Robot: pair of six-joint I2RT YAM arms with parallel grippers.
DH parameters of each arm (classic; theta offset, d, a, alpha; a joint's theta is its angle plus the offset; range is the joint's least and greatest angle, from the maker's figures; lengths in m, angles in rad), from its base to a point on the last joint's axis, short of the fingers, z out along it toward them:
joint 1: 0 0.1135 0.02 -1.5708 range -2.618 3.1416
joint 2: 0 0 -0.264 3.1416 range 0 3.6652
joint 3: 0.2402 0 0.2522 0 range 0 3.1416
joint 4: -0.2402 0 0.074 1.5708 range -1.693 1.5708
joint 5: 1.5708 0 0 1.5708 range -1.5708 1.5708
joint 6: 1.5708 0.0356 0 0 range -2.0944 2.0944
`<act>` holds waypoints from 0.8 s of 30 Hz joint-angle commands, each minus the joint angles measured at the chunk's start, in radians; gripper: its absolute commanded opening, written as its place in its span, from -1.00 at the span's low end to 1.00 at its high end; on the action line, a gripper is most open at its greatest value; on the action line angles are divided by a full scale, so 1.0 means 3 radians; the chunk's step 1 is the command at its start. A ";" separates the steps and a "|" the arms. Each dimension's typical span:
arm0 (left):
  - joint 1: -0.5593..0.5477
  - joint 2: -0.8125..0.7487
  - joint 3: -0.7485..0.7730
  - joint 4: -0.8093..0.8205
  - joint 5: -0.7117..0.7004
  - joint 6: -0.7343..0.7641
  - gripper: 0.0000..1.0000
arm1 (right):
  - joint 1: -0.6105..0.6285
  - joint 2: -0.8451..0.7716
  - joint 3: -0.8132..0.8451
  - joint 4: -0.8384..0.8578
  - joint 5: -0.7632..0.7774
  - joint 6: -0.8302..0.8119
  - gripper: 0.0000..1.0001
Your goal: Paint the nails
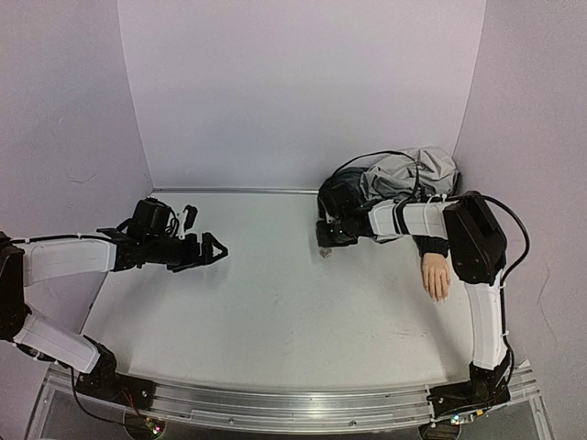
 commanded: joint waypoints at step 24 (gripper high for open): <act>-0.0580 -0.0130 0.0304 0.0248 -0.0633 0.0464 0.99 | 0.0010 -0.0581 -0.0326 0.0172 -0.0989 -0.0037 -1.00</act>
